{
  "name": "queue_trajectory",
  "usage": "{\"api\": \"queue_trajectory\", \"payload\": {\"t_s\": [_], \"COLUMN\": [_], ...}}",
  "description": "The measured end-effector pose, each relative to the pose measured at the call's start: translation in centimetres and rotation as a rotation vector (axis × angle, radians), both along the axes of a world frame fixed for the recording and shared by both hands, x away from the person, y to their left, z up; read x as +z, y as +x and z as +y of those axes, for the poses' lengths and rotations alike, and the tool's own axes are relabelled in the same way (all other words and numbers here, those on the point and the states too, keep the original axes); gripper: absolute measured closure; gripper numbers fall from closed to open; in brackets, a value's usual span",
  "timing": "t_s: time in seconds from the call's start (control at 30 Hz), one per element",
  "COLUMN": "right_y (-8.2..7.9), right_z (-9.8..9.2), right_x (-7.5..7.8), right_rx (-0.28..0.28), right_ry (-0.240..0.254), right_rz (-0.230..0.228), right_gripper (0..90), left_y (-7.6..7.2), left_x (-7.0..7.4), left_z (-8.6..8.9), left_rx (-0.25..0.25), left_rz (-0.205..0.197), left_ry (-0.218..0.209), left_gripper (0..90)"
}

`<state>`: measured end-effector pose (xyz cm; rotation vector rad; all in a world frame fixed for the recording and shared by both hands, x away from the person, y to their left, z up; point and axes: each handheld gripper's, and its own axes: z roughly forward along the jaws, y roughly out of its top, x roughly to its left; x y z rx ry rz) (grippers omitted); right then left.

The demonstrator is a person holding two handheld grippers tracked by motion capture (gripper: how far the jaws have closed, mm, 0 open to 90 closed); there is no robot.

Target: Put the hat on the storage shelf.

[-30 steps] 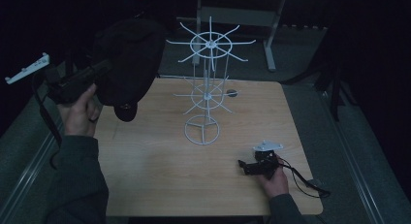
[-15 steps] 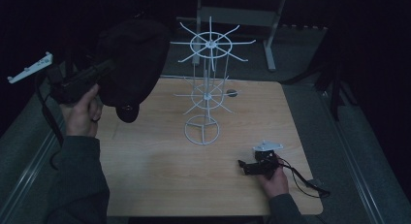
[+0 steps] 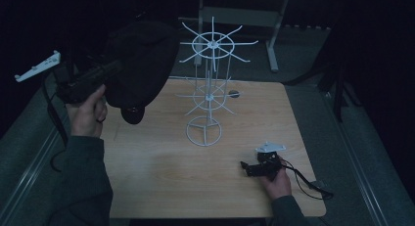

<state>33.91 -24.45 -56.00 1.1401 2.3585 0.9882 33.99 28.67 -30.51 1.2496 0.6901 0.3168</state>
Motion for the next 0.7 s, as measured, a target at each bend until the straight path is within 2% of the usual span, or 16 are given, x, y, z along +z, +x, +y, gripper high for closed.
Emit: {"api": "queue_trajectory", "payload": {"t_s": [0.37,0.6,0.7], "right_y": [0.0,0.0,0.0], "right_z": [0.0,0.0,0.0], "right_x": [0.0,0.0,0.0], "right_rx": [0.001,0.0,0.0], "right_ry": [-0.001,0.0,0.0], "right_rz": [-0.001,0.0,0.001], "right_gripper": [10.9,10.9,10.9], "left_y": [1.4,2.3,2.6], "left_x": [-0.7,-2.0,-2.3], "left_z": [-0.9,-1.3,-1.5], "left_rx": [-0.044,-0.048,-0.049], "left_rz": [0.034,0.08,0.096], "left_ry": [-0.008,0.026,0.059], "left_gripper": [84.4,84.0,83.9]}}
